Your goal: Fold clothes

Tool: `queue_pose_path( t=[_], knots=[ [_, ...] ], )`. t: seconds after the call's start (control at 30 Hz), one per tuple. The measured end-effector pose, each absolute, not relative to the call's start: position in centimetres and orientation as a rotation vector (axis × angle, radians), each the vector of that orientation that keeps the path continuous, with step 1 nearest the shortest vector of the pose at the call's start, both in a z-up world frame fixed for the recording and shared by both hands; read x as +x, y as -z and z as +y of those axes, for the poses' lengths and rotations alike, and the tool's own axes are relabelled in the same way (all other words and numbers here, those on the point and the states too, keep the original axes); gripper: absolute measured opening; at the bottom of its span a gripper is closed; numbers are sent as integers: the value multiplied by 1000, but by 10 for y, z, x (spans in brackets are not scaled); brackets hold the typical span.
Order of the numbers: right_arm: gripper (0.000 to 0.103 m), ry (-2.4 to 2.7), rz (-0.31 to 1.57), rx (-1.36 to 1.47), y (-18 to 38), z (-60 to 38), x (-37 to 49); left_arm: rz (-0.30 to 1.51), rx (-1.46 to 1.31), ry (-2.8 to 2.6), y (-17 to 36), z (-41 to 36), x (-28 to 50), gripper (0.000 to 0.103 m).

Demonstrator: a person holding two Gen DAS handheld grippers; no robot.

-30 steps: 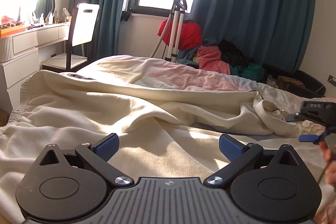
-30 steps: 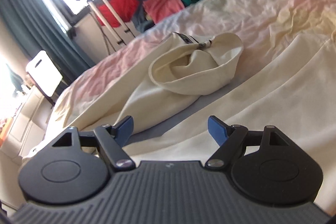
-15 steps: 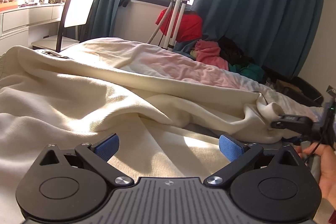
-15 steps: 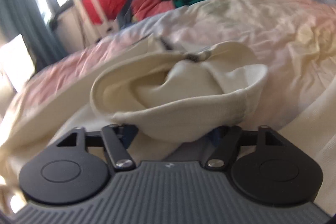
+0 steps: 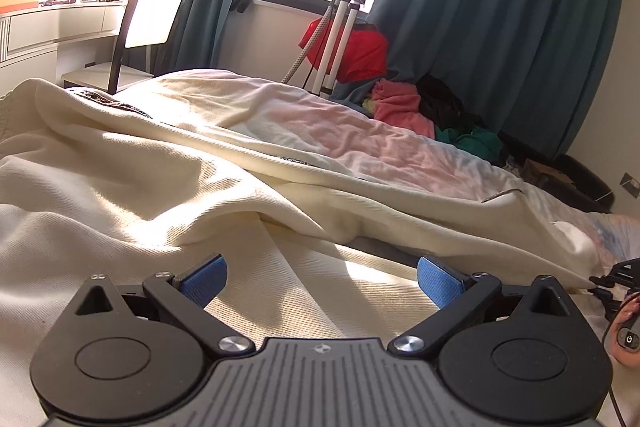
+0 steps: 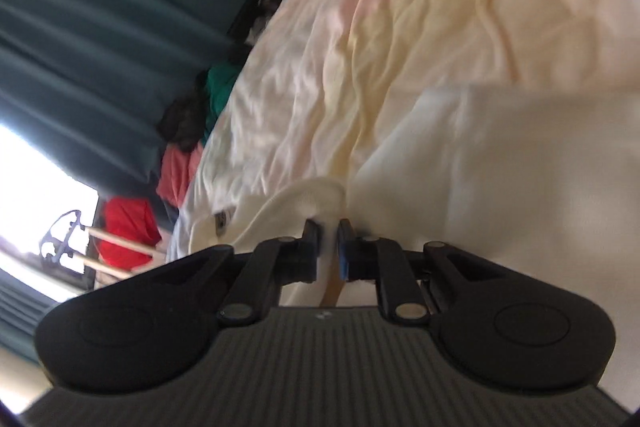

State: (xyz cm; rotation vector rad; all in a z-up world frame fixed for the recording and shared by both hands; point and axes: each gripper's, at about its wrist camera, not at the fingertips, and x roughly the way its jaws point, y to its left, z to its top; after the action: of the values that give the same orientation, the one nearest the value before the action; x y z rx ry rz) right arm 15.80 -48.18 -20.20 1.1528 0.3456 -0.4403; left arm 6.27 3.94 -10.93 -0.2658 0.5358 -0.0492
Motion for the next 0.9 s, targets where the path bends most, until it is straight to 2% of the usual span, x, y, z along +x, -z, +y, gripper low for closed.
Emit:
queue_pose_path(
  t=[0.3,0.53,0.7,0.73,0.8,0.87,0.9],
  knots=[
    [11,486,232,956,163,-474,148,531,-248,54,109,36,58,102],
    [11,599,359,957,194,-486,154,541,-250,62,111,37,60,102],
    [16,607,399,898,185,-465,152,554,-243,73,114,36,62,102],
    [18,605,406,903,181,-460,149,557,-241,75,115,36,62,102],
    [33,603,420,912,175,-448,143,562,-238,79,117,35,63,102],
    [65,601,434,922,169,-437,138,567,-234,83,118,35,63,102],
    [69,599,441,926,166,-431,135,569,-229,85,119,34,63,102]
  ],
)
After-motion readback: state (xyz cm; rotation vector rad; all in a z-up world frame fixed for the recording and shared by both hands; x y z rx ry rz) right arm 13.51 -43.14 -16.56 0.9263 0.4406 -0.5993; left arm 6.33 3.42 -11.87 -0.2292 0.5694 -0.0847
